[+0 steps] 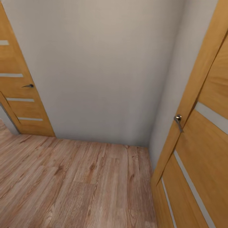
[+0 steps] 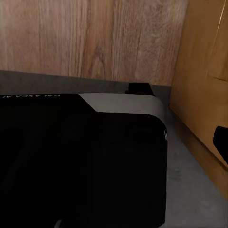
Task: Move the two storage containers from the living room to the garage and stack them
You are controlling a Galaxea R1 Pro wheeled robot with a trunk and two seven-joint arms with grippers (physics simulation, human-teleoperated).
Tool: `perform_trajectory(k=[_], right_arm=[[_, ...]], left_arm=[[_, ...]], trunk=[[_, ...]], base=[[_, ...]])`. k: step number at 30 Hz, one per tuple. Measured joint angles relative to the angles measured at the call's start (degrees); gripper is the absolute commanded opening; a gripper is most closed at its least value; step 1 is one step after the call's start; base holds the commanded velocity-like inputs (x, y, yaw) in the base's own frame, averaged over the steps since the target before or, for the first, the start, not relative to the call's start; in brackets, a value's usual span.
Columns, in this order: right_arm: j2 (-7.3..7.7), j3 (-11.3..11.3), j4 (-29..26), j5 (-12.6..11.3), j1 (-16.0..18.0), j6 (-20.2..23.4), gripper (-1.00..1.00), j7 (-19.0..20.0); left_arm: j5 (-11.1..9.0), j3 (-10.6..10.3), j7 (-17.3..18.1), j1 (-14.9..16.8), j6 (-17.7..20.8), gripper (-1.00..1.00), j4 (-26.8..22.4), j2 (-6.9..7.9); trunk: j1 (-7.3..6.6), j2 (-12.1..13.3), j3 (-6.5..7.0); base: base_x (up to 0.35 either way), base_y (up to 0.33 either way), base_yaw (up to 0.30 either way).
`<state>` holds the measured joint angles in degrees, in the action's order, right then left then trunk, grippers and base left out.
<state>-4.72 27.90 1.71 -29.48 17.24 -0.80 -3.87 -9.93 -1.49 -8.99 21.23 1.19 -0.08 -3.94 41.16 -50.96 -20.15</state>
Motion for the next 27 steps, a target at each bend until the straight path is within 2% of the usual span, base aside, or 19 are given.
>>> perform_trajectory(k=[6,11,27], right_arm=[[0.01,0.0,0.0,0.1,0.0,0.0,1.0,0.0],[0.02,0.0,0.0,0.1,0.0,0.0,1.0,0.0],[0.02,0.0,0.0,0.0,0.0,0.0,1.0,0.0]], left_arm=[[0.0,0.0,-0.1,0.0,0.0,1.0,0.0,0.0],[0.1,0.0,-0.1,0.0,0.0,1.0,0.0,0.0],[0.1,0.0,0.0,0.0,0.0,1.0,0.0,0.0]], trunk=[[0.0,0.0,0.0],[0.0,0.0,0.0],[-0.03,0.0,0.0]], base=[[0.002,-0.001,0.218],[0.05,0.0,0.068],[0.305,0.0,0.002]])
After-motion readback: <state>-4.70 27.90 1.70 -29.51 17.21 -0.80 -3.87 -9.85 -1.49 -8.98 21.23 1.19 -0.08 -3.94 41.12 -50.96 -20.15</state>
